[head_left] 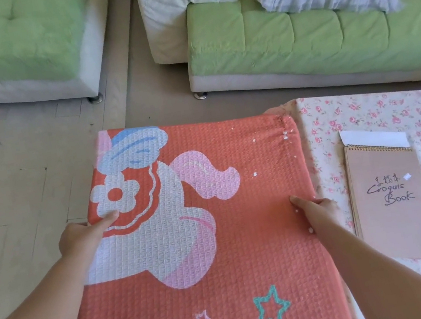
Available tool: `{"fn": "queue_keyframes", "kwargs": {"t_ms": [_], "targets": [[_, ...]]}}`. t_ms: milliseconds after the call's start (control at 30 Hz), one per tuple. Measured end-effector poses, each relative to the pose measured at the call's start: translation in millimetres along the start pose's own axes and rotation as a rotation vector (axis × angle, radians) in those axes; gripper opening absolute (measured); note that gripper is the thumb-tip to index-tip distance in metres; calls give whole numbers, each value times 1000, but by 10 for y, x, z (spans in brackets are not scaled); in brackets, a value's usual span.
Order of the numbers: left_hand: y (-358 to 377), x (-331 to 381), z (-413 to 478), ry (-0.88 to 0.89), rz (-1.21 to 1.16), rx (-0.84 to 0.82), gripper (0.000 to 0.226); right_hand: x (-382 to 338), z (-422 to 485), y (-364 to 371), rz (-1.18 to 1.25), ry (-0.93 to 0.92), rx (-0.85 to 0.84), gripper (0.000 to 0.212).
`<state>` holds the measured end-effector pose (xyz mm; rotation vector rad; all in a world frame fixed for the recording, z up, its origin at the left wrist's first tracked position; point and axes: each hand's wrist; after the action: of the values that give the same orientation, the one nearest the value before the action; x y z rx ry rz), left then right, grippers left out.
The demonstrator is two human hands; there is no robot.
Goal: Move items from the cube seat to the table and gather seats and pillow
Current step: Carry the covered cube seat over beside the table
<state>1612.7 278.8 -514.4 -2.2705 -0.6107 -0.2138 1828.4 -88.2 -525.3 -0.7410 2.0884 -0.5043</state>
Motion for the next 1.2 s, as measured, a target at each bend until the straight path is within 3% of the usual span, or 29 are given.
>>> {"fn": "queue_keyframes", "kwargs": {"t_ms": [233, 800, 967, 1200], "targets": [[409, 10, 288, -28, 23, -26, 54, 139, 352, 122, -42, 39, 30, 63], [668, -241, 485, -47, 27, -5, 57, 388, 534, 305, -146, 54, 49, 65], [728, -328, 473, -10, 12, 28, 46, 419, 517, 301, -207, 43, 6, 67], [779, -284, 503, -37, 96, 5, 53, 282, 470, 329, -400, -2, -94, 71]]}}
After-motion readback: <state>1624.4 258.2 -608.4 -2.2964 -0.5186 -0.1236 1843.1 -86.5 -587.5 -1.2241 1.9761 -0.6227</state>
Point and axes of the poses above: each hand's wrist, its own z-axis towards the middle knuckle, its own y-axis out of the palm, x = y × z, and after that the axes turned 12 degrees about -y, right-handed
